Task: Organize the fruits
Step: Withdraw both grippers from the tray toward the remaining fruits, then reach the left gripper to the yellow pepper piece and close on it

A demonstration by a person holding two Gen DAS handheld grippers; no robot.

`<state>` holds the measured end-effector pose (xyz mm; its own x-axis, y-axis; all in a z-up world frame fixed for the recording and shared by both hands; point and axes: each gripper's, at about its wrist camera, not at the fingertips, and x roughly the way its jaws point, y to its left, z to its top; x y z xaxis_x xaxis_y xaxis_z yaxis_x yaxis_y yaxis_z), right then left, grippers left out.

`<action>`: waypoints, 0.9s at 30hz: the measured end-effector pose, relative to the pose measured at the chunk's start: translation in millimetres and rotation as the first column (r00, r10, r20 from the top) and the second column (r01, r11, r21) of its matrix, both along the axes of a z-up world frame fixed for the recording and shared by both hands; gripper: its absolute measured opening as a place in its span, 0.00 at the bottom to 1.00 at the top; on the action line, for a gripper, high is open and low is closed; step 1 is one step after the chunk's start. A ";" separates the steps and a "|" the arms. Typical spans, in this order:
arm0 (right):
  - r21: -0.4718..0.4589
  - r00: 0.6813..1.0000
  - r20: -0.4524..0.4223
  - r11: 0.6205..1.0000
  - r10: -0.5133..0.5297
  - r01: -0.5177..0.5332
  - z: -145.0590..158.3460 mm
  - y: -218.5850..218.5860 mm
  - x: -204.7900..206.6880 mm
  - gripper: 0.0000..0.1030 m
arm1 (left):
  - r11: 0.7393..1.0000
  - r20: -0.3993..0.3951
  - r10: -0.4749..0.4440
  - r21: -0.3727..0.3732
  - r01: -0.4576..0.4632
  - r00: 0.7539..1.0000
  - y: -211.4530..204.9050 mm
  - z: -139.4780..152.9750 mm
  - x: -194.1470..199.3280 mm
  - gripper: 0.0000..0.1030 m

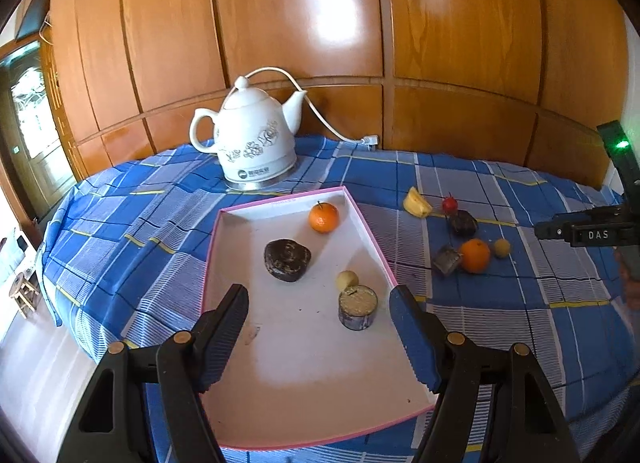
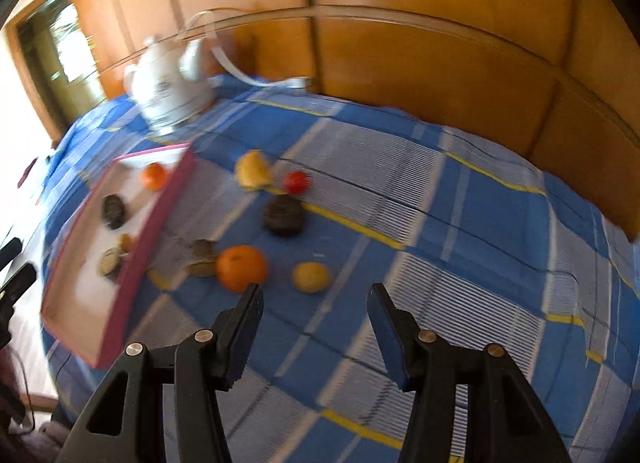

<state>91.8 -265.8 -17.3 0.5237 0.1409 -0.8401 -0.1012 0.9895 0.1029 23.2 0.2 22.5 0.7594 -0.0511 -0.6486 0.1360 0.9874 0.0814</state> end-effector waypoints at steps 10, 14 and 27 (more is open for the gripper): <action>-0.028 0.988 -0.086 0.992 -0.125 0.123 -17.9 -27.4 5.8 0.53 | 0.998 -0.073 -0.048 -0.030 0.046 0.996 -23.6 -4.9 33.6 0.71; -0.036 0.986 -0.089 0.990 -0.138 0.135 -17.2 -26.9 5.7 0.53 | 0.995 -0.106 -0.082 -0.061 0.076 0.991 -36.8 -6.3 51.3 0.70; -0.035 0.984 -0.088 0.988 -0.153 0.150 -13.7 -27.9 7.8 0.53 | 0.982 -0.250 -0.147 -0.154 0.111 0.957 -73.8 -24.3 120.5 0.56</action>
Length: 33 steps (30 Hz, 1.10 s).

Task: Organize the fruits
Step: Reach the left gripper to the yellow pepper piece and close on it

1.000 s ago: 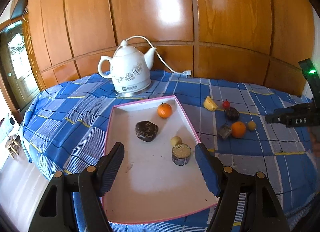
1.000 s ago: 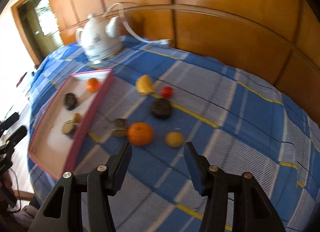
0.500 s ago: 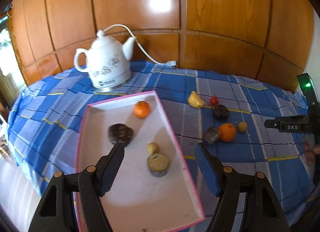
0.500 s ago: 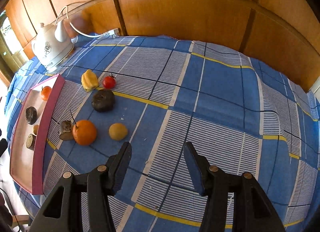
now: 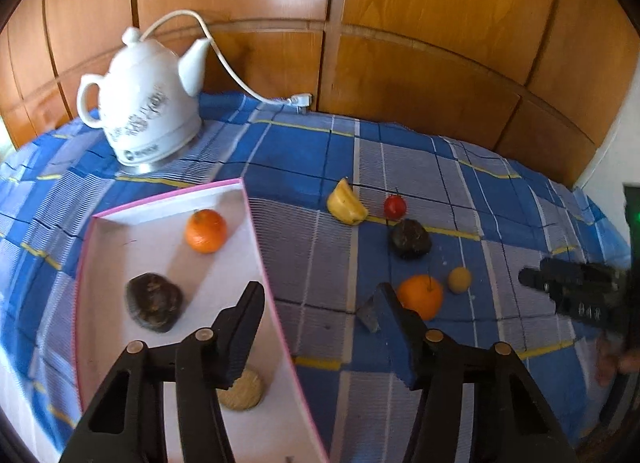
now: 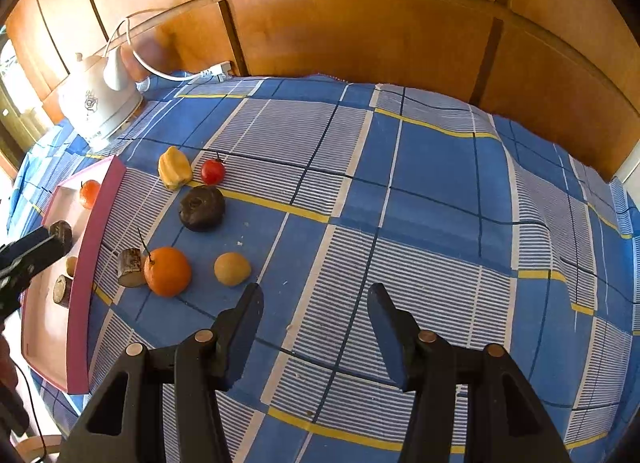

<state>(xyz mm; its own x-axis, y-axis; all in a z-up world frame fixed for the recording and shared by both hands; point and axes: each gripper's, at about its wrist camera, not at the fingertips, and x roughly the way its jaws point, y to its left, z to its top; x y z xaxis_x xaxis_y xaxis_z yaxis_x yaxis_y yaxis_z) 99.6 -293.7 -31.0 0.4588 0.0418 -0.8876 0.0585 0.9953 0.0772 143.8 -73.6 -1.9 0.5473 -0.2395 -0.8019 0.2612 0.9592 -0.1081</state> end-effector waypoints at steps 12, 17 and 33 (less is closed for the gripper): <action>0.024 1.000 0.002 1.000 -0.006 0.006 2.1 -1.5 2.0 0.53 | 0.999 -0.096 -0.002 -0.038 -0.001 0.995 -31.9 -21.6 65.3 0.47; 0.039 1.000 0.003 0.999 -0.005 0.005 2.9 -1.3 2.6 0.53 | 0.999 -0.133 0.008 -0.048 -0.014 0.991 -46.0 -36.1 93.9 0.47; 0.043 1.000 0.007 0.999 0.026 -0.026 4.2 5.2 3.8 0.53 | 1.000 -0.144 0.016 -0.002 -0.017 0.989 -65.8 -67.3 133.4 0.33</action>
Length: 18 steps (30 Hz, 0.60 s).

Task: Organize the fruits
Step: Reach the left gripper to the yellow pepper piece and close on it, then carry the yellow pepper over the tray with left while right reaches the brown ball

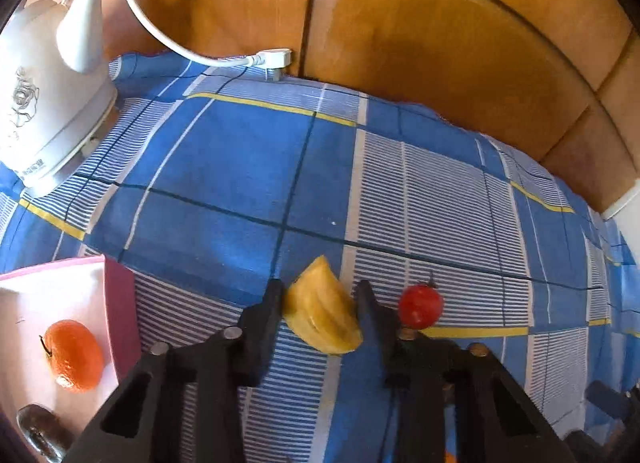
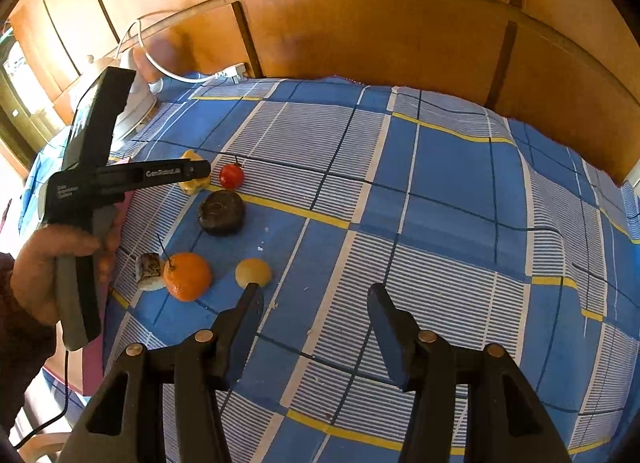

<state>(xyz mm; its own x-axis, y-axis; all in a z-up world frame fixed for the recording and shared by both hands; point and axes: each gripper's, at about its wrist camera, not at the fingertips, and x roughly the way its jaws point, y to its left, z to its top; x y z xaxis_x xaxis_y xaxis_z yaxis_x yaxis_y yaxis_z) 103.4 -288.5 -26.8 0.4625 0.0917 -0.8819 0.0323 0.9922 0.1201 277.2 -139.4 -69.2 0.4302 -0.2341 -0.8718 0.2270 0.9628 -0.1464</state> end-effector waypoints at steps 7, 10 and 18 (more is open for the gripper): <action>-0.011 1.000 -0.010 1.000 -0.020 0.020 -2.7 -5.0 1.6 0.53 | 0.998 0.080 -0.045 -0.042 0.049 0.996 10.8 32.8 -21.9 0.28; -0.021 1.000 -0.015 1.000 -0.016 0.016 -3.9 -3.8 1.3 0.53 | 0.996 0.118 -0.074 -0.032 0.079 0.990 14.7 44.0 -36.7 0.27; -0.041 1.000 -0.020 0.999 -0.021 0.020 -6.7 -5.0 1.5 0.53 | 0.982 0.160 -0.120 -0.124 0.140 0.980 31.3 69.8 -93.5 0.27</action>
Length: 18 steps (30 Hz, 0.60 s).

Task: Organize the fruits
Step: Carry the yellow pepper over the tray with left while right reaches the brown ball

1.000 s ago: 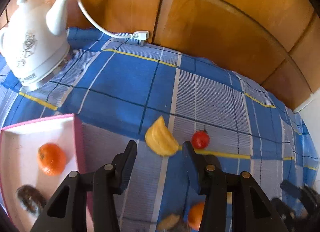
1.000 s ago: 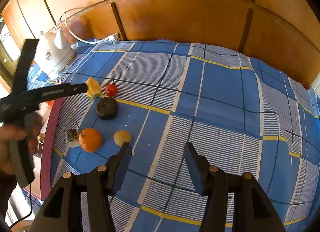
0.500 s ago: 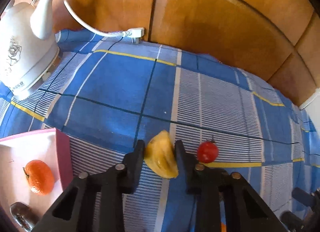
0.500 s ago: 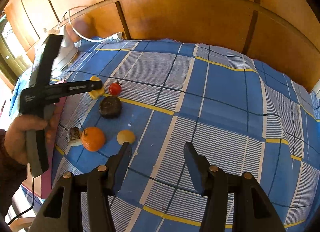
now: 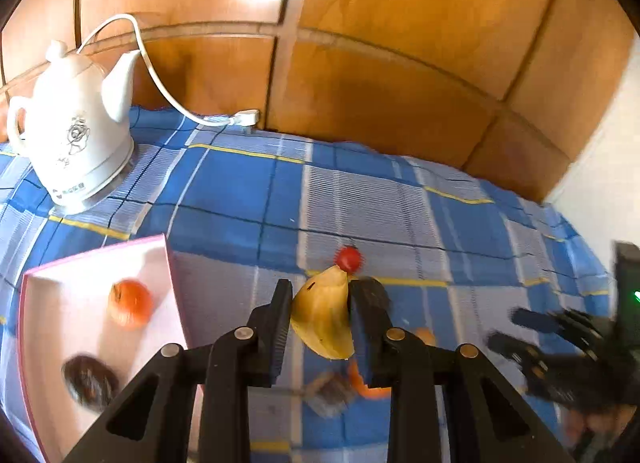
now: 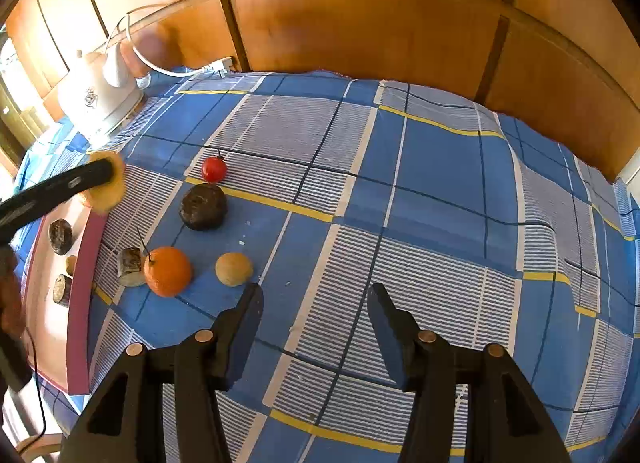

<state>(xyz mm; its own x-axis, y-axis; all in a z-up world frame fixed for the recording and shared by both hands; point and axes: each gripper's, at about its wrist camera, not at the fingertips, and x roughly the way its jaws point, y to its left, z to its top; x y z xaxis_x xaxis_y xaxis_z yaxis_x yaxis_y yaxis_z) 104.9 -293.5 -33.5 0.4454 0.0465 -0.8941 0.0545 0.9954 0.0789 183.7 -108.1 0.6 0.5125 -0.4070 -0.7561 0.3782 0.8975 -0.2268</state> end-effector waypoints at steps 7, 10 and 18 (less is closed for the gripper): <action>-0.013 1.000 -0.008 1.000 0.004 -0.004 -3.2 2.4 -1.0 0.53 | 0.996 0.025 -0.085 0.007 0.085 0.996 -4.3 4.6 -68.2 0.27; -0.006 1.000 -0.003 1.000 -0.011 0.011 -2.4 -1.3 -1.3 0.53 | 0.993 0.011 -0.116 0.010 0.116 0.993 -4.6 -7.8 -91.7 0.27; 0.139 0.998 0.002 0.988 -0.061 0.060 -0.6 -18.3 -2.0 0.46 | 0.984 -0.035 -0.160 0.072 0.162 0.986 -17.2 -47.7 -130.2 0.27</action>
<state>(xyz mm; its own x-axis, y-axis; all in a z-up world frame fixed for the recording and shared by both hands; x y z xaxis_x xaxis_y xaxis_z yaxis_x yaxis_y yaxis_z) 102.9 -311.8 -34.1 0.4570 0.1426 -0.8780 0.1138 0.9696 0.2167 53.5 -125.4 -47.1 0.4218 -0.4246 -0.8011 0.5135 0.8401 -0.1748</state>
